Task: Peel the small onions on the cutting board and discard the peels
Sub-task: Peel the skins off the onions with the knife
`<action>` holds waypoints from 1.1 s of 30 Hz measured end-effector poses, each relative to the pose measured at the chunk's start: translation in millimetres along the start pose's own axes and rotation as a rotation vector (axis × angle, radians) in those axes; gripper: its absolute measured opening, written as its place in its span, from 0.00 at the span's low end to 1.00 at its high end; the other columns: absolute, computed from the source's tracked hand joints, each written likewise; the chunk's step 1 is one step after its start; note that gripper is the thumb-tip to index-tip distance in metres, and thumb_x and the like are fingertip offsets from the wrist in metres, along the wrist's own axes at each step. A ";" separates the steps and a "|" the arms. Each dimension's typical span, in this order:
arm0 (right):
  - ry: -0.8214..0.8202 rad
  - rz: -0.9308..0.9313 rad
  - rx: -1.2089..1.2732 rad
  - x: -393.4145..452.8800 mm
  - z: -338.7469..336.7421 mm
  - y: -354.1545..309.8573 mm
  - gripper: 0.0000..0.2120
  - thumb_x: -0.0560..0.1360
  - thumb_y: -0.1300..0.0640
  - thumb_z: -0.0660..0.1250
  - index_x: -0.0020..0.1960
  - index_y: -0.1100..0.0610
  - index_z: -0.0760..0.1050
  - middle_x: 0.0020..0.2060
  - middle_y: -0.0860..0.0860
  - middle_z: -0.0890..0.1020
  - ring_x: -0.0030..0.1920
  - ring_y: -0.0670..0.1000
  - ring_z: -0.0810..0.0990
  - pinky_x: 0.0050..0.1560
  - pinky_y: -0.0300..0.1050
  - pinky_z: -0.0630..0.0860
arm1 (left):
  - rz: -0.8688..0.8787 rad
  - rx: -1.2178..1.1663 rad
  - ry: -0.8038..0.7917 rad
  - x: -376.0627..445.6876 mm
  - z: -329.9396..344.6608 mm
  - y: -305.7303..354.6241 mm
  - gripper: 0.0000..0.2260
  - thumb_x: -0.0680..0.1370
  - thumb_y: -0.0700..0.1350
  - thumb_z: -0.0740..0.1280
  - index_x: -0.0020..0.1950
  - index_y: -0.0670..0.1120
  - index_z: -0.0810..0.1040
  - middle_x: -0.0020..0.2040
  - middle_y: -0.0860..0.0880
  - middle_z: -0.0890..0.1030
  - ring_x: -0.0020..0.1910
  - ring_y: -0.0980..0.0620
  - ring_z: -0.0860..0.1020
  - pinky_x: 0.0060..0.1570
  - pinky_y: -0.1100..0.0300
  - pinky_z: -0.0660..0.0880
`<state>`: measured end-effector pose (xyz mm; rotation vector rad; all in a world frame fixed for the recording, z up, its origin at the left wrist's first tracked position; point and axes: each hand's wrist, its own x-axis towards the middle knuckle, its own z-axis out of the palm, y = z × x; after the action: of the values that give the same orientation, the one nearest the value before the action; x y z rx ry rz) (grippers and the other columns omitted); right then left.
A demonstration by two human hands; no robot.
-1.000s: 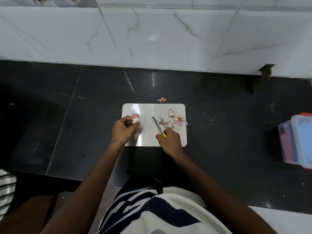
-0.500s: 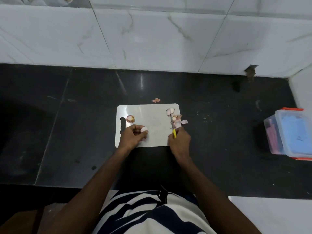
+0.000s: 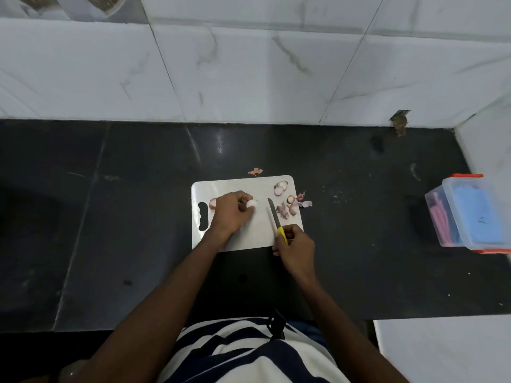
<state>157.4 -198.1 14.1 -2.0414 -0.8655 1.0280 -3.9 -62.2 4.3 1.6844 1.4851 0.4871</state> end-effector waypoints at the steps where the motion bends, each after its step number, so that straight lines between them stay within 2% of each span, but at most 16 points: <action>1: -0.010 0.007 0.020 0.5 1.2 -3.0 0.03 0.82 0.60 0.69 0.55 0.56 0.81 0.38 0.53 0.86 0.34 0.49 0.87 0.42 0.50 0.87 | 0.013 0.046 -0.022 4.0 -2.0 -0.9 0.10 0.79 0.43 0.78 0.60 0.45 0.88 0.50 0.50 0.89 0.43 0.56 0.84 0.54 0.62 0.83; 3: -0.024 0.016 0.038 2.7 2.4 -9.5 0.03 0.82 0.60 0.69 0.54 0.56 0.81 0.38 0.53 0.86 0.34 0.50 0.87 0.41 0.47 0.86 | 0.008 0.125 -0.027 8.7 -6.3 -2.6 0.10 0.79 0.46 0.78 0.60 0.46 0.88 0.50 0.50 0.89 0.46 0.54 0.85 0.55 0.60 0.82; 6: -0.035 0.017 0.054 7.1 1.9 -14.7 0.04 0.81 0.61 0.69 0.54 0.56 0.81 0.38 0.54 0.86 0.34 0.51 0.87 0.39 0.45 0.84 | 0.036 0.197 0.000 11.4 -13.6 -5.8 0.13 0.79 0.48 0.78 0.62 0.46 0.87 0.55 0.46 0.87 0.51 0.48 0.86 0.60 0.46 0.83; 8: -0.036 0.014 0.056 8.4 2.1 -14.3 0.04 0.81 0.62 0.68 0.54 0.55 0.81 0.39 0.55 0.86 0.34 0.51 0.87 0.38 0.43 0.84 | 0.043 0.165 0.064 11.0 -25.8 -9.3 0.14 0.79 0.46 0.78 0.64 0.46 0.86 0.58 0.47 0.85 0.47 0.50 0.86 0.58 0.48 0.84; 10: -0.031 0.005 0.058 7.5 1.9 -14.4 0.04 0.82 0.62 0.68 0.54 0.55 0.81 0.39 0.55 0.86 0.34 0.49 0.86 0.37 0.39 0.82 | 0.027 0.129 0.169 10.5 -43.6 -20.3 0.13 0.78 0.45 0.79 0.62 0.48 0.87 0.57 0.50 0.84 0.43 0.55 0.85 0.55 0.50 0.84; 12: -0.018 0.011 0.060 6.6 2.0 -13.3 0.04 0.82 0.61 0.67 0.52 0.56 0.80 0.38 0.55 0.86 0.31 0.46 0.84 0.34 0.36 0.79 | 0.023 0.235 0.186 8.0 -61.0 -37.1 0.15 0.77 0.49 0.80 0.63 0.51 0.86 0.59 0.50 0.84 0.52 0.51 0.83 0.56 0.51 0.82; 14: -0.012 0.030 0.062 6.7 4.7 -10.7 0.04 0.82 0.60 0.66 0.50 0.55 0.79 0.36 0.54 0.86 0.29 0.44 0.81 0.35 0.39 0.78 | 0.052 0.357 0.096 2.8 -71.1 -51.1 0.19 0.75 0.55 0.80 0.65 0.54 0.85 0.61 0.50 0.83 0.59 0.47 0.81 0.57 0.50 0.81; 16: -0.021 0.066 0.077 7.9 9.8 -7.6 0.05 0.83 0.57 0.66 0.49 0.53 0.79 0.35 0.51 0.85 0.30 0.45 0.80 0.38 0.45 0.78 | 0.085 0.349 0.008 -1.6 -71.9 -59.2 0.19 0.74 0.54 0.80 0.64 0.55 0.84 0.58 0.50 0.82 0.56 0.49 0.81 0.56 0.49 0.82; 18: -0.046 0.091 0.117 7.2 14.0 -9.3 0.05 0.83 0.54 0.67 0.50 0.51 0.80 0.34 0.48 0.84 0.32 0.47 0.79 0.39 0.48 0.77 | 0.096 0.308 0.009 -3.0 -69.3 -60.8 0.15 0.75 0.48 0.80 0.61 0.53 0.85 0.54 0.51 0.81 0.49 0.51 0.83 0.54 0.47 0.83; 20: -0.056 0.089 0.166 5.4 15.5 -14.4 0.07 0.81 0.47 0.68 0.50 0.49 0.81 0.34 0.47 0.83 0.34 0.47 0.78 0.40 0.49 0.75 | 0.052 0.201 0.054 -3.1 -66.1 -57.0 0.15 0.75 0.44 0.80 0.60 0.51 0.86 0.53 0.51 0.84 0.46 0.53 0.85 0.54 0.50 0.85; 23: -0.072 0.066 0.204 6.2 12.4 -25.4 0.13 0.80 0.39 0.68 0.50 0.48 0.81 0.37 0.44 0.82 0.38 0.47 0.77 0.41 0.47 0.73 | -0.061 -0.203 0.071 -14.0 -64.4 -39.9 0.14 0.76 0.41 0.81 0.61 0.49 0.88 0.53 0.54 0.89 0.50 0.55 0.88 0.51 0.65 0.84; 25: -0.094 0.045 0.238 6.8 9.7 -36.2 0.17 0.80 0.37 0.68 0.49 0.51 0.80 0.38 0.43 0.78 0.40 0.47 0.75 0.41 0.47 0.71 | -0.074 -0.574 -0.026 -26.6 -62.7 -21.9 0.14 0.80 0.40 0.78 0.65 0.46 0.86 0.58 0.48 0.90 0.59 0.51 0.88 0.56 0.64 0.84; 27: -0.118 -0.023 0.231 6.2 7.3 -50.3 0.21 0.80 0.37 0.66 0.46 0.56 0.78 0.34 0.45 0.76 0.35 0.47 0.73 0.39 0.48 0.70 | -0.078 -0.843 -0.131 -37.6 -58.0 -7.4 0.16 0.81 0.40 0.75 0.69 0.43 0.83 0.63 0.43 0.88 0.63 0.46 0.87 0.60 0.58 0.84; 29: -0.140 -0.102 0.196 4.0 6.0 -64.1 0.24 0.80 0.35 0.66 0.43 0.57 0.75 0.32 0.46 0.75 0.33 0.46 0.72 0.39 0.49 0.70 | -0.103 -0.952 -0.175 -44.5 -51.5 1.6 0.18 0.80 0.44 0.74 0.71 0.45 0.82 0.65 0.43 0.87 0.64 0.44 0.87 0.59 0.57 0.84; 33: -0.175 -0.273 0.021 -6.4 0.8 -85.7 0.22 0.80 0.36 0.64 0.40 0.53 0.72 0.31 0.45 0.72 0.33 0.45 0.70 0.39 0.49 0.71 | -0.128 -1.013 -0.178 -54.6 -44.5 14.8 0.20 0.79 0.47 0.73 0.70 0.46 0.82 0.65 0.44 0.88 0.65 0.44 0.86 0.56 0.59 0.83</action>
<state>132.1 -156.2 84.8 -1.7733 -1.1823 1.0663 -40.1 -99.2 54.3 0.7965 0.9310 0.8146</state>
